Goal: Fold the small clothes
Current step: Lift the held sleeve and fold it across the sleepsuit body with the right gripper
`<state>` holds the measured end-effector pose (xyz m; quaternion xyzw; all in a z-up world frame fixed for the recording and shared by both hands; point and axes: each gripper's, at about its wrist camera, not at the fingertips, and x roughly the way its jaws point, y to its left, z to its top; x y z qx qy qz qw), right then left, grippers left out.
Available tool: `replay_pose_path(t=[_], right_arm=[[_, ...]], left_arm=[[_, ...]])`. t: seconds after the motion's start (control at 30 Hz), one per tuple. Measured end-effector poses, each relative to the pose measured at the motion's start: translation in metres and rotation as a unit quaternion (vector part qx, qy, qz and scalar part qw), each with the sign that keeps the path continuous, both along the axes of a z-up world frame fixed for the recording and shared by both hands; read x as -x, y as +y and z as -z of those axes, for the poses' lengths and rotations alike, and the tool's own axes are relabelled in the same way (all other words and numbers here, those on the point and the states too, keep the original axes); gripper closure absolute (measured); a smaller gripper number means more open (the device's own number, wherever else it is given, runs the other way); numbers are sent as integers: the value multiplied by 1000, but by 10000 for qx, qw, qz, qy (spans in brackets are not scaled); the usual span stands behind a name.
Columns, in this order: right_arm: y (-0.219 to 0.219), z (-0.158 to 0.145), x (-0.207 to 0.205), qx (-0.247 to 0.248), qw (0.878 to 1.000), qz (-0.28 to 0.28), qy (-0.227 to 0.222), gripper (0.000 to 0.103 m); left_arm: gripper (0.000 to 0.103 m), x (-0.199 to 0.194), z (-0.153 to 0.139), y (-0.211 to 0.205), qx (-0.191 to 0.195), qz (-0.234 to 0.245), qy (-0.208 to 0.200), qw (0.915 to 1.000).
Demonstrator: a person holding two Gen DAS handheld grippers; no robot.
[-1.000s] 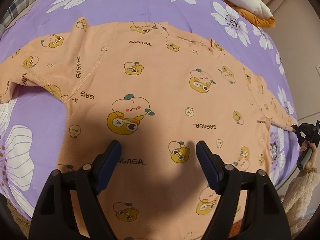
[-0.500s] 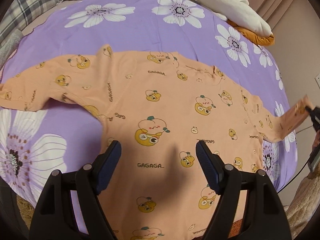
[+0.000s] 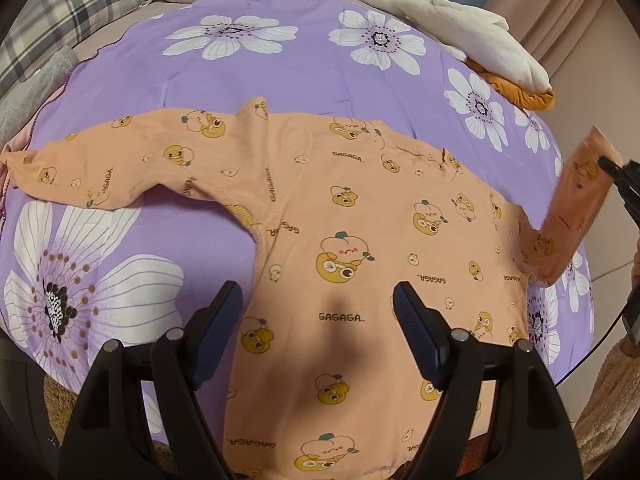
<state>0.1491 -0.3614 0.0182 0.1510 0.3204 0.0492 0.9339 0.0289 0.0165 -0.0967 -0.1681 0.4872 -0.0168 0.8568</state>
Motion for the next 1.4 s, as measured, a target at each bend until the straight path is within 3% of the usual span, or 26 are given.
replay_pose_path(t=[0.2,0.43,0.87,1.13,1.4], right_arm=[[62,15,-13,168,9961,-801,315,97],[123,39,-16,316,9879,-1358,678,97],[203,109,-11,684,9631,-2039,1617,97],[219,133,-13,907,9556,-2033,1930,97],[217,132,-7,910,9585,-2004,1812,96]], left_arm=[[25,5,3,8,-69,-62,36,10000],[25,9,8,19,-87,-135,105,9998],[25,10,17,27,17,-195,209,9996],[25,11,21,34,29,-253,276,9993],[25,12,20,37,37,-252,304,9992]])
